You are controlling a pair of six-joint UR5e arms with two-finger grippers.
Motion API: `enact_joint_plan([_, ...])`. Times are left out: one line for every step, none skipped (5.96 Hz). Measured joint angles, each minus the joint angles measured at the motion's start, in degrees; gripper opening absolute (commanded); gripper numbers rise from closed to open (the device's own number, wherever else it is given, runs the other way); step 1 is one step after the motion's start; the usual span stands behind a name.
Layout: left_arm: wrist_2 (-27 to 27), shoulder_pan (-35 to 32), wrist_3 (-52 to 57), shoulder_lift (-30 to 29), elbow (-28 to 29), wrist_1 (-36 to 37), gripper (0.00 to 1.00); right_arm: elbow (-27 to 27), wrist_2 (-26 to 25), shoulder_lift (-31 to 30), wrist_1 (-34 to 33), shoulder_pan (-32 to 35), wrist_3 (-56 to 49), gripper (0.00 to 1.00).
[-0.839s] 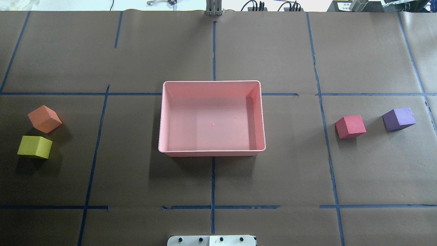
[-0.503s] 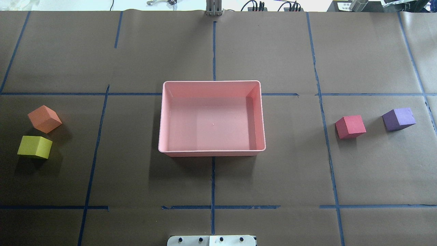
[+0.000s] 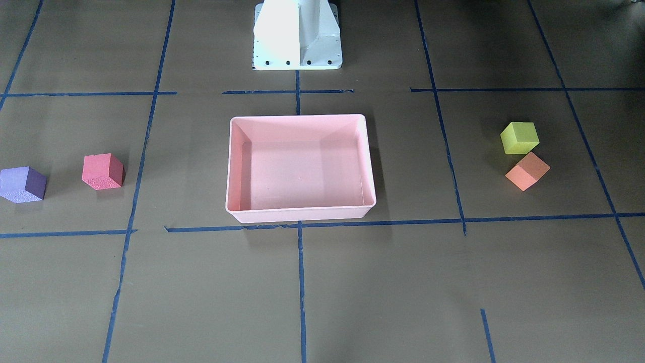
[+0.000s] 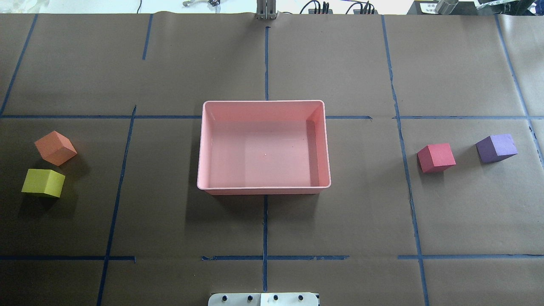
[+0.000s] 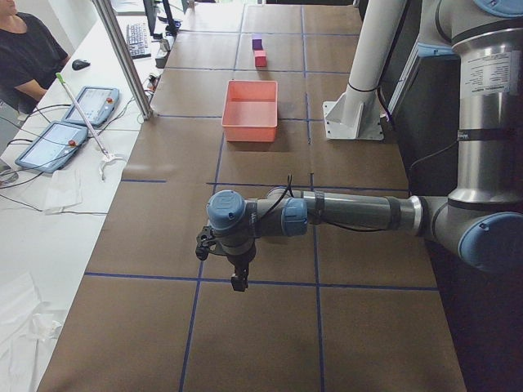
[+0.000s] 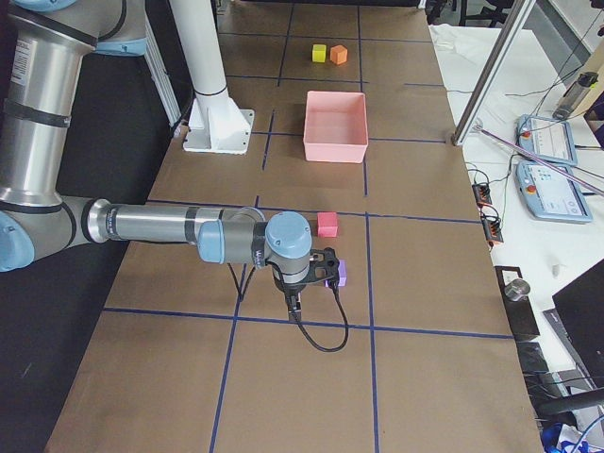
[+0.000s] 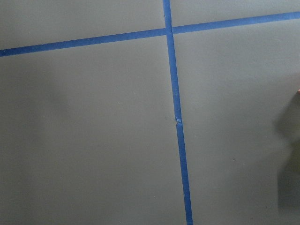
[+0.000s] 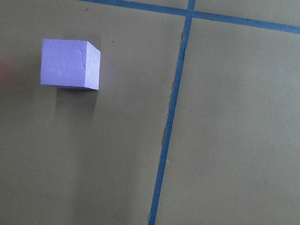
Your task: Place blocks into pink bin with both arms
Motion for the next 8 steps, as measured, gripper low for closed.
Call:
enact_joint_plan([0.1,0.0,0.1,0.0,0.0,0.0,1.00,-0.1,0.1,-0.1,0.0,0.0,0.0,1.00])
enact_joint_plan([0.0,0.0,0.0,0.0,0.0,0.0,1.00,-0.2,-0.1,-0.1,0.0,0.0,-0.1,1.00])
enact_joint_plan([0.0,0.0,-0.1,0.1,0.0,0.0,1.00,-0.2,-0.5,0.2,0.1,0.0,0.0,1.00])
enact_joint_plan([0.0,0.0,-0.2,0.2,0.0,0.0,1.00,-0.2,-0.6,0.7,0.1,0.0,0.6,1.00])
enact_joint_plan([0.1,0.0,-0.2,0.2,0.1,0.0,1.00,-0.2,-0.6,1.2,0.2,0.0,1.8,1.00])
enact_joint_plan([0.2,0.0,-0.2,0.2,0.2,0.0,1.00,-0.2,-0.5,1.4,0.2,0.0,2.6,1.00])
enact_joint_plan([0.2,0.0,-0.2,0.3,0.2,0.0,1.00,-0.3,-0.3,1.6,0.2,0.0,2.7,1.00])
enact_joint_plan([0.2,-0.1,-0.2,0.7,0.0,0.0,1.00,-0.5,-0.3,1.9,1.6,-0.2,2.8,1.00])
